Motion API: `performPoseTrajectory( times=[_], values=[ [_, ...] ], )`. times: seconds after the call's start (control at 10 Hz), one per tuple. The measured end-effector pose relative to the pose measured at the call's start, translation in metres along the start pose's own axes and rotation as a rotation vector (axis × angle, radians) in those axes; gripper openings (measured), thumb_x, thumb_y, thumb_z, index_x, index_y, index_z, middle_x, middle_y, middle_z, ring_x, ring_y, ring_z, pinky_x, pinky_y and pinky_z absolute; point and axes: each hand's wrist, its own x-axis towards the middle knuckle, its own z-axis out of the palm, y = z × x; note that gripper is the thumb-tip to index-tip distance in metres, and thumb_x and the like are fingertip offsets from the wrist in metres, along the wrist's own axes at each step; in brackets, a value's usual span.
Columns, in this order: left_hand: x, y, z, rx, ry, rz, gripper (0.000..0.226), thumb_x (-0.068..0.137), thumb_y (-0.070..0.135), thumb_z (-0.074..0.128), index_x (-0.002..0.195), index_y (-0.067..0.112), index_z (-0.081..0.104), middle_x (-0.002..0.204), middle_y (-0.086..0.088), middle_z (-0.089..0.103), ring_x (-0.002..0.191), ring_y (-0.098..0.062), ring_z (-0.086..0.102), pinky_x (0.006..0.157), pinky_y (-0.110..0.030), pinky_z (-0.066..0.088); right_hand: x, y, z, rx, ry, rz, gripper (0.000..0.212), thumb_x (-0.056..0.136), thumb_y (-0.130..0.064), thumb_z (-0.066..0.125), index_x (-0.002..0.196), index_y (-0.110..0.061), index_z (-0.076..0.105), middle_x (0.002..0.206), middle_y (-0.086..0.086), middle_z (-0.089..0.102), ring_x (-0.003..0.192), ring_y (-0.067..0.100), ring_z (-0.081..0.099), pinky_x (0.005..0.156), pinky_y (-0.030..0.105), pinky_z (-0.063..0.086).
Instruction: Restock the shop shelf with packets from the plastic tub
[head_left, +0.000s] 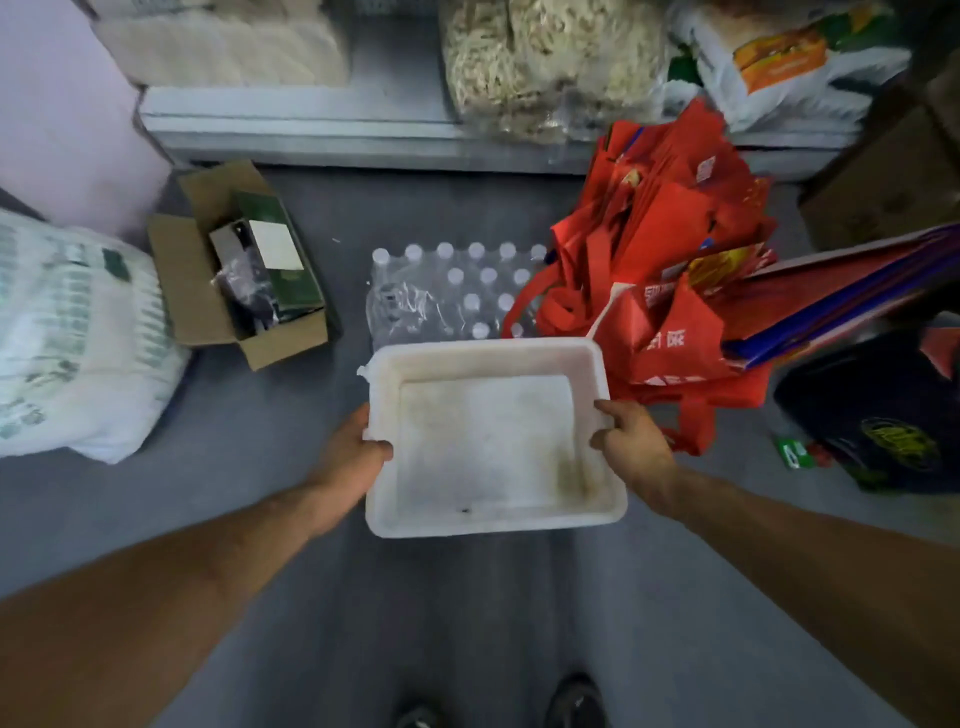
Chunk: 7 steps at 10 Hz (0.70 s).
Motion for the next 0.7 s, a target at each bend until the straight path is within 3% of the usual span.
performPoseTrajectory(
  times=[0.2, 0.3, 0.5, 0.6, 0.7],
  values=[
    [0.032, -0.016, 0.02, -0.085, -0.023, 0.086, 0.075, 0.07, 0.009, 0.058, 0.137, 0.042, 0.053, 0.125, 0.011, 0.067, 0.118, -0.017, 0.062, 0.099, -0.045, 0.053, 0.033, 0.013, 0.017, 0.044, 0.026, -0.027, 0.067, 0.087, 0.002, 0.058, 0.15, -0.015, 0.048, 0.152, 0.005, 0.045, 0.134, 0.028, 0.049, 0.115, 0.044, 0.041],
    [0.036, -0.011, 0.015, -0.123, -0.071, 0.109, 0.082, 0.067, 0.011, 0.057, 0.141, 0.046, 0.05, 0.13, 0.014, 0.067, 0.121, -0.012, 0.06, 0.1, -0.041, 0.05, 0.036, 0.015, 0.018, 0.087, 0.019, -0.039, 0.067, 0.085, 0.003, 0.059, 0.149, -0.016, 0.05, 0.152, 0.0, 0.046, 0.134, 0.026, 0.049, 0.115, 0.045, 0.041],
    [0.055, 0.005, 0.003, -0.146, -0.147, 0.073, 0.073, 0.074, 0.006, 0.057, 0.135, 0.044, 0.056, 0.123, 0.013, 0.071, 0.122, -0.017, 0.062, 0.103, -0.045, 0.05, 0.049, 0.007, 0.009, 0.196, -0.012, 0.005, 0.073, 0.082, 0.004, 0.063, 0.15, -0.018, 0.048, 0.148, 0.002, 0.051, 0.13, 0.029, 0.053, 0.111, 0.048, 0.046],
    [0.052, 0.009, 0.006, -0.152, -0.121, 0.051, 0.064, 0.078, 0.012, 0.061, 0.133, 0.044, 0.053, 0.123, 0.012, 0.068, 0.12, -0.019, 0.061, 0.097, -0.045, 0.051, 0.045, 0.002, 0.012, 0.191, -0.046, -0.01, 0.073, 0.084, 0.003, 0.064, 0.151, -0.018, 0.047, 0.154, 0.0, 0.044, 0.135, 0.029, 0.048, 0.112, 0.047, 0.044],
    [0.04, 0.006, 0.011, -0.113, -0.02, 0.052, 0.073, 0.071, 0.022, 0.065, 0.138, 0.043, 0.044, 0.132, 0.012, 0.059, 0.123, -0.018, 0.056, 0.1, -0.045, 0.048, 0.035, 0.003, 0.007, 0.176, 0.032, -0.067, 0.071, 0.082, -0.001, 0.063, 0.149, -0.021, 0.051, 0.163, -0.004, 0.033, 0.146, 0.025, 0.037, 0.119, 0.047, 0.036]
  ],
)
